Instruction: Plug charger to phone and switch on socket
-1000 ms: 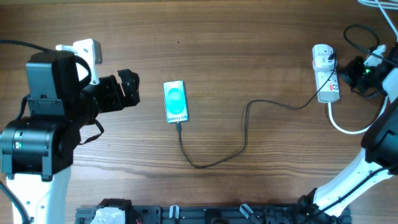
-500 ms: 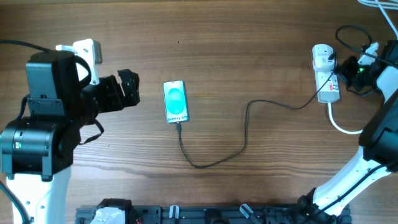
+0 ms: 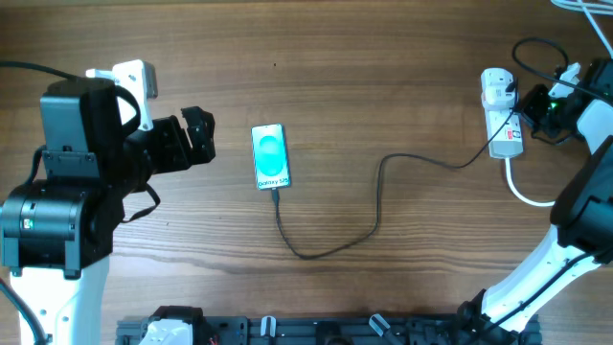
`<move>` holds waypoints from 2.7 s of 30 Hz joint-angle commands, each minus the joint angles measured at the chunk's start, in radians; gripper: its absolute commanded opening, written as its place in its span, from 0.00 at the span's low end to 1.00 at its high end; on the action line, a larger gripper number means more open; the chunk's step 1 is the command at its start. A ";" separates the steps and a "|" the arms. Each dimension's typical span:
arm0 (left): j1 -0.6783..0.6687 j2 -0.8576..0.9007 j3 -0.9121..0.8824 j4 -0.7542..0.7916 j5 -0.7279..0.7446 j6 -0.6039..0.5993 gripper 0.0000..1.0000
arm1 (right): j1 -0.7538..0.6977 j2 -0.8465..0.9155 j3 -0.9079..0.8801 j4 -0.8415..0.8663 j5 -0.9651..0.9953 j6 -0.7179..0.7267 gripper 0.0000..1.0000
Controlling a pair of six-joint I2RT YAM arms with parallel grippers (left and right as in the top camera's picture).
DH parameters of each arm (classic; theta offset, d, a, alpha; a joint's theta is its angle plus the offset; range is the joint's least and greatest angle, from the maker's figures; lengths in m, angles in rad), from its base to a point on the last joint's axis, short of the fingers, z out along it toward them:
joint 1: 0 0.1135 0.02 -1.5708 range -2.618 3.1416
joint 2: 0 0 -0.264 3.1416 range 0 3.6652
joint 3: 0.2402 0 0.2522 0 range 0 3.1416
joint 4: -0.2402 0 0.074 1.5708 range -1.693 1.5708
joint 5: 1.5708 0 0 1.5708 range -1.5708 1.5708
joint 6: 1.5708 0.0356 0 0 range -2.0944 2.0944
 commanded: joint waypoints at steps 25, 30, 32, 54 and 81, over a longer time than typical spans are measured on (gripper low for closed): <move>0.000 0.003 -0.004 0.002 -0.006 0.003 1.00 | -0.036 -0.152 0.082 -0.298 0.121 0.084 0.04; 0.000 0.003 -0.004 0.002 -0.006 0.003 1.00 | -0.043 -0.433 0.090 -0.384 0.111 0.044 0.04; 0.000 0.003 -0.004 0.002 -0.006 0.003 1.00 | -0.034 -0.595 0.090 -0.437 0.103 0.000 0.05; 0.000 0.003 -0.004 0.002 -0.006 0.003 1.00 | -0.020 -1.244 0.088 -0.782 -0.063 -0.110 1.00; 0.000 0.003 -0.004 0.002 -0.006 0.003 1.00 | 0.394 -1.745 -0.869 0.261 0.048 -0.231 1.00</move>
